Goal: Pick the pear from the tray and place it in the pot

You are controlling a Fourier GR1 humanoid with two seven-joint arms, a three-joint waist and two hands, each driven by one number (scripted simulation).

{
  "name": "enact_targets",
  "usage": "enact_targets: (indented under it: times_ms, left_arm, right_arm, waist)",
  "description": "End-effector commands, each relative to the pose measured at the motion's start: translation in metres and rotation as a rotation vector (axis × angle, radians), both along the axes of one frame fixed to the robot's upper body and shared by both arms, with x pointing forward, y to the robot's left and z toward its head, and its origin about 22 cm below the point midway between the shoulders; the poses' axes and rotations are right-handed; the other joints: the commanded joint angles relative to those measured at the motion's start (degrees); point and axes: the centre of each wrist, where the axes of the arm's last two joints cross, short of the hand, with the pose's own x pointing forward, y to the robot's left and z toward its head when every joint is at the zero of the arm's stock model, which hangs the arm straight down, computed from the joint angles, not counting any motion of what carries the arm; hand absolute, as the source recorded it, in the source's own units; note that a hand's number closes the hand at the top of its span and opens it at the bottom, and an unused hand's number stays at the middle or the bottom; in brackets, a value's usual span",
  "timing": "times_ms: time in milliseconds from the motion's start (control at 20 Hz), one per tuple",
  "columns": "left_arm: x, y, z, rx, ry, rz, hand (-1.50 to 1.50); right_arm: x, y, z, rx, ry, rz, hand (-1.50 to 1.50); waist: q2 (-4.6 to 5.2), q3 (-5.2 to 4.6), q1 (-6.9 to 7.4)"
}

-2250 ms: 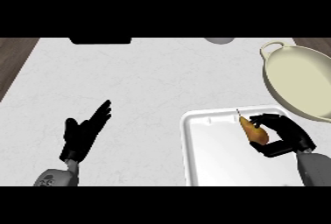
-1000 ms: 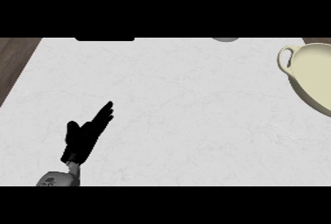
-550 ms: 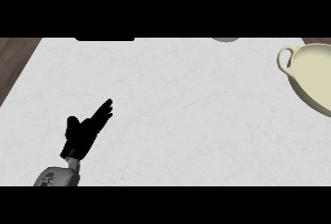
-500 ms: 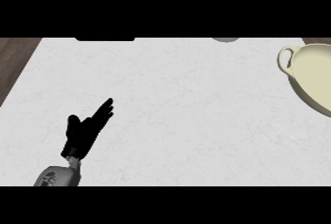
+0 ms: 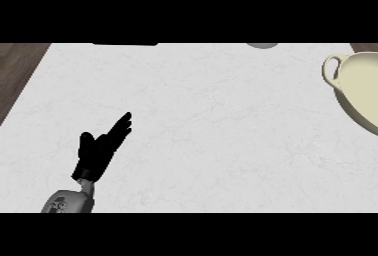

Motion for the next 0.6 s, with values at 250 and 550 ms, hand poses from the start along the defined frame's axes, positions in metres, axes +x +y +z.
enact_targets:
  times_ms: [250,550]
  left_arm:
    - [-0.006,-0.011,0.001,-0.005,0.002,-0.026,0.00]
    - [0.001,-0.025,0.002,0.002,-0.013,-0.037,0.00]
  right_arm:
    - [0.049,0.033,0.006,-0.214,0.199,-0.036,1.50]
    - [0.064,0.047,-0.004,-0.412,0.401,-0.107,1.50]
  waist:
    - [0.53,0.11,1.94]
    - [0.74,0.11,1.85]
